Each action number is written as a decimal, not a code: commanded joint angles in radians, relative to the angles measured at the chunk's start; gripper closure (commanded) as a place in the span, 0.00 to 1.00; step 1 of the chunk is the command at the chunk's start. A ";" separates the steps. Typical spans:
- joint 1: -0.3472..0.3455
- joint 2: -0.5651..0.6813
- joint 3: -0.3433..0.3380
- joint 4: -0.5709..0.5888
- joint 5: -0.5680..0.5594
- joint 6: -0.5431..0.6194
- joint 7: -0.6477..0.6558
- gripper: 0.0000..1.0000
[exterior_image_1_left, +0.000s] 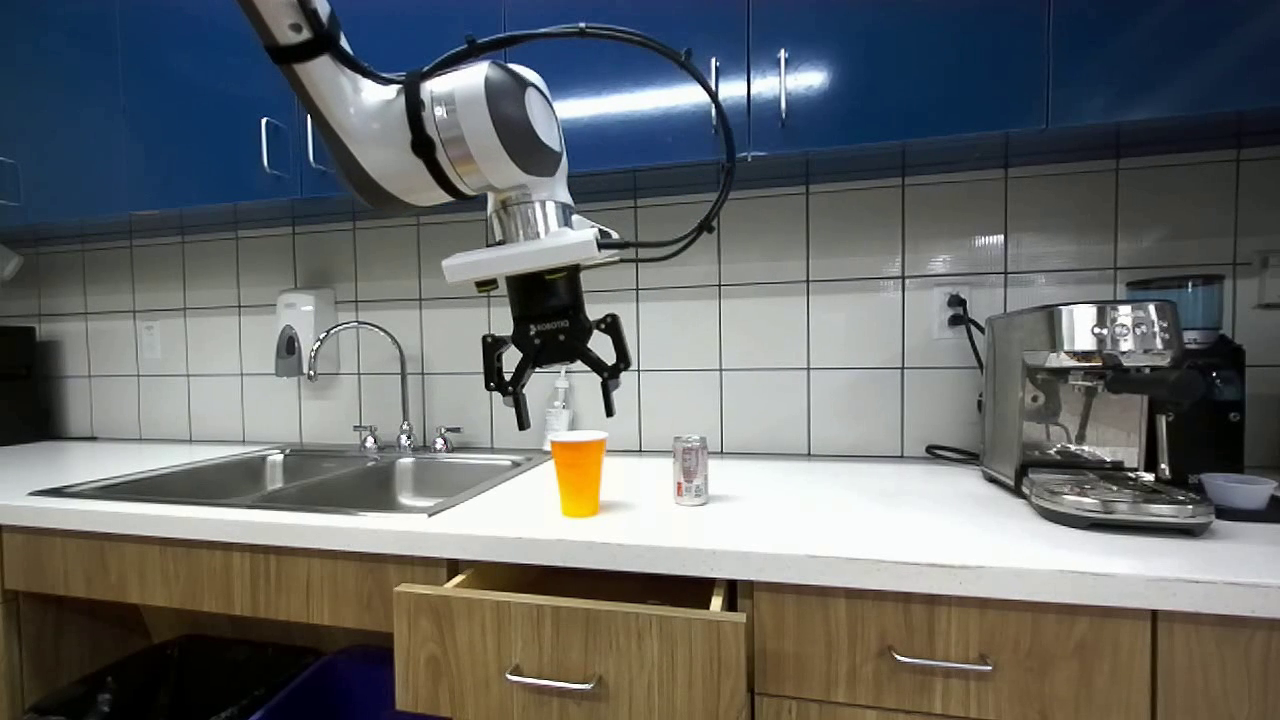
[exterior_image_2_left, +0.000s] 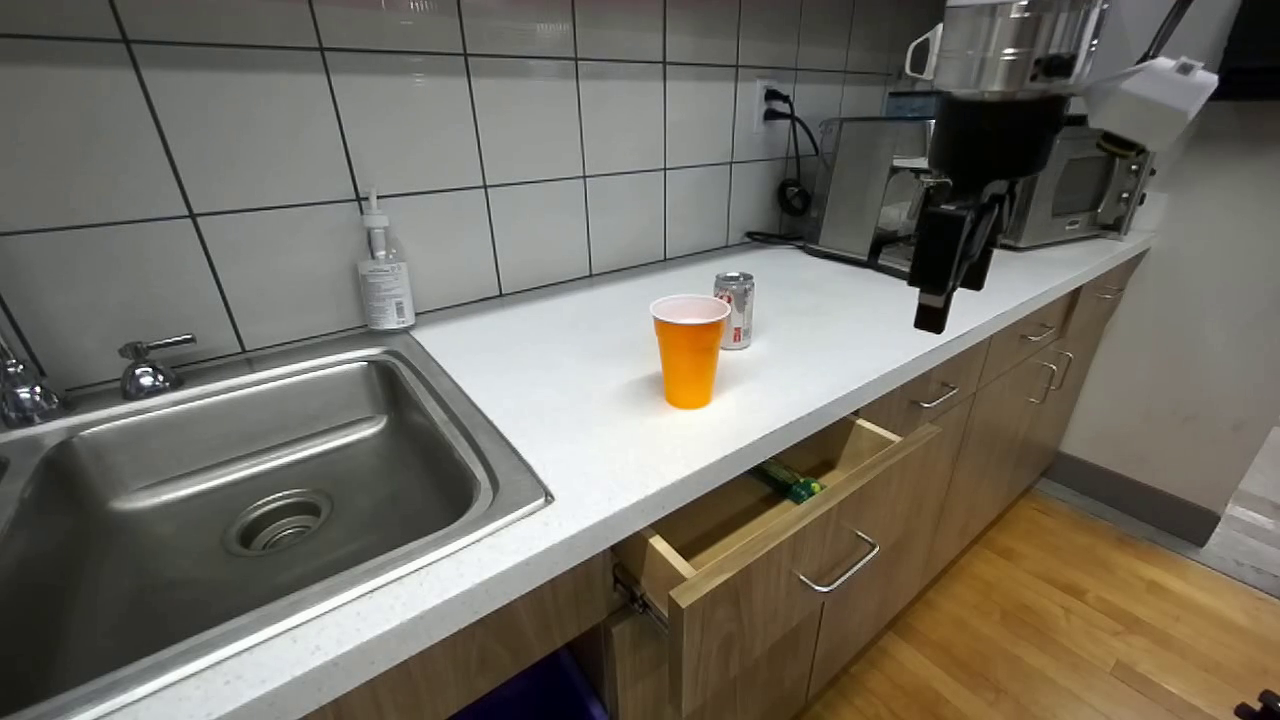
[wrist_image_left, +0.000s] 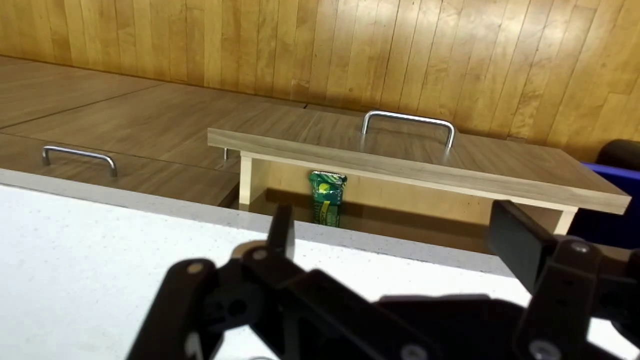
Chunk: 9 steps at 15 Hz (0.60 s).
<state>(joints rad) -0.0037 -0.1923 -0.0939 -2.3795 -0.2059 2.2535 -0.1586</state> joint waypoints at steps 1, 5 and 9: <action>-0.013 0.099 0.013 0.064 0.043 0.038 0.015 0.00; -0.020 0.196 0.012 0.118 0.079 0.069 0.021 0.00; -0.024 0.200 0.016 0.104 0.068 0.065 0.010 0.00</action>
<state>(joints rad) -0.0121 0.0088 -0.0936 -2.2765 -0.1379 2.3215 -0.1481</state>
